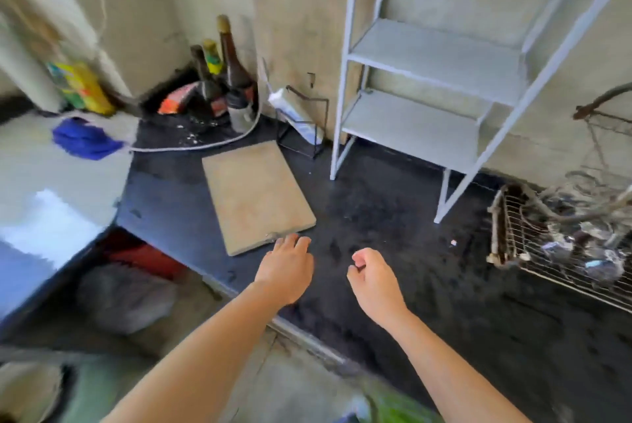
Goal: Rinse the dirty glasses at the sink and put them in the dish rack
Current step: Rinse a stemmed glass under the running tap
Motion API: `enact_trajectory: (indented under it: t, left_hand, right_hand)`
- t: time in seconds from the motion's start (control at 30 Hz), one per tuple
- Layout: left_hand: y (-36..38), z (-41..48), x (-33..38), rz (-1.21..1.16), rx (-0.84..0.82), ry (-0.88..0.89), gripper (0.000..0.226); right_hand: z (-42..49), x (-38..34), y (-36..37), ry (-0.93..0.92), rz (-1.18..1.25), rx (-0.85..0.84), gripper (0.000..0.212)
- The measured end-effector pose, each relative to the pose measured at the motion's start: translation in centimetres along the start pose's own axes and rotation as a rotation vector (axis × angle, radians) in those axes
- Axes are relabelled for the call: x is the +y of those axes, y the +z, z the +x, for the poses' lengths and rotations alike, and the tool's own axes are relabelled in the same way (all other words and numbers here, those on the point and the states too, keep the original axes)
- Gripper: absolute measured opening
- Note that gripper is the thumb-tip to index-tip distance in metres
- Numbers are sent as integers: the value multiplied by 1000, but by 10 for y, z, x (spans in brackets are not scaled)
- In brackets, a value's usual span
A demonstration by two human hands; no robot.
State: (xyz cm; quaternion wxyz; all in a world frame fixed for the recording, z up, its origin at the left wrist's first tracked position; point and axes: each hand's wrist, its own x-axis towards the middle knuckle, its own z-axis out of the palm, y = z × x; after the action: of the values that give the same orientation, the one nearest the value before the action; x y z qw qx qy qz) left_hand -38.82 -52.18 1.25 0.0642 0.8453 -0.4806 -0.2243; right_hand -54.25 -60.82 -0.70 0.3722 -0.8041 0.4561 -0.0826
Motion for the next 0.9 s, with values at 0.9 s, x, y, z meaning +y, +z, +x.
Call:
enact_trajectory:
  t: [0.9]
  left_hand:
    - [-131, -199, -548, -499, 466, -871, 41]
  right_hand:
    - [32, -479, 424, -648, -289, -621, 21]
